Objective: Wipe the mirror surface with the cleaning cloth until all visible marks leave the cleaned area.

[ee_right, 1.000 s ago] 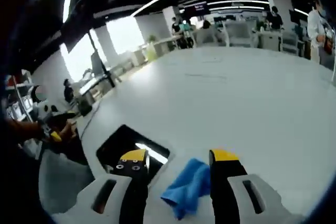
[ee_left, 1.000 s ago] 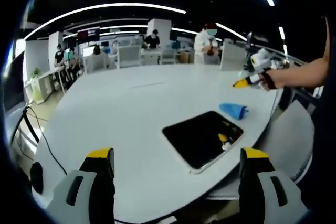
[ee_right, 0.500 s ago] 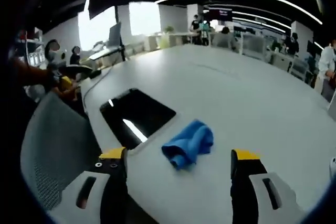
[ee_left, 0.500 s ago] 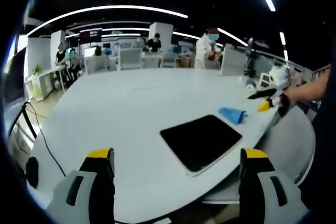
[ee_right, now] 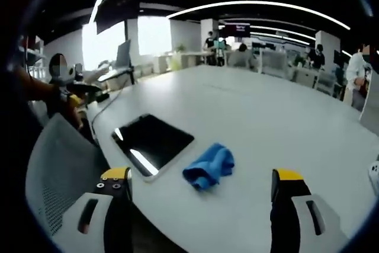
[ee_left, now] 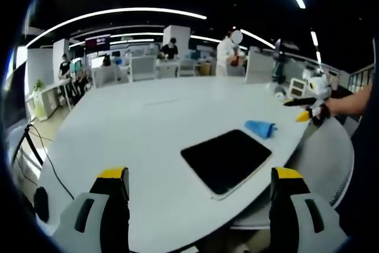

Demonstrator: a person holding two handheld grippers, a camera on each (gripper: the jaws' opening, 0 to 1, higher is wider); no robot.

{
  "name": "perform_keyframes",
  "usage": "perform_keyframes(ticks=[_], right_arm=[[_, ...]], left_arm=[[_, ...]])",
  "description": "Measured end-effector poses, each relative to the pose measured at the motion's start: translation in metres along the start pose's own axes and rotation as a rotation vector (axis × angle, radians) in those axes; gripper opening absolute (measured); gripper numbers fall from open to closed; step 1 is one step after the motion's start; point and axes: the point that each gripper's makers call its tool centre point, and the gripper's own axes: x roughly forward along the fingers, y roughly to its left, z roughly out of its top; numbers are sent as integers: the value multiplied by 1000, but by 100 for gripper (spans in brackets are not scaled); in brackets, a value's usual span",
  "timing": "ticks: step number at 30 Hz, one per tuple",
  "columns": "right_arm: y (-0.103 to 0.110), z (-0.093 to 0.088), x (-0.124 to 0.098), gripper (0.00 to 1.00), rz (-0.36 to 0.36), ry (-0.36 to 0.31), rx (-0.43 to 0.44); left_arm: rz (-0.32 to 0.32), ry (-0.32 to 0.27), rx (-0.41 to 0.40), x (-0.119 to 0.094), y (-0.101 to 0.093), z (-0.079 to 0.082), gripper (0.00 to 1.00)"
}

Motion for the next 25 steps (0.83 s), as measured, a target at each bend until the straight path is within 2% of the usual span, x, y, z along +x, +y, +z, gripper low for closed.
perform_keyframes(ticks=[3,8,11,14,16,19,25], right_arm=[[1,-7,0,98,-9,21,13],[8,-6,2,98,-5,16,-52],[9,-3,0,99,-16,2,-94],[9,-5,1,100,-14,9,-97],[5,-10,0,99,-27,16,-89],[-9,-9,-4,99,-70,-2,13],[-9,-6,-5,99,-70,-15,8]], left_arm=[[-12,-8,12,2,-1,2,100],[-22,5,11,9,-1,-5,100],[-27,2,13,11,-1,-3,100],[-30,-4,18,14,-1,0,100],[-30,-10,22,14,-1,2,100],[-24,-11,25,13,1,2,100],[-38,11,32,12,0,-4,100]])
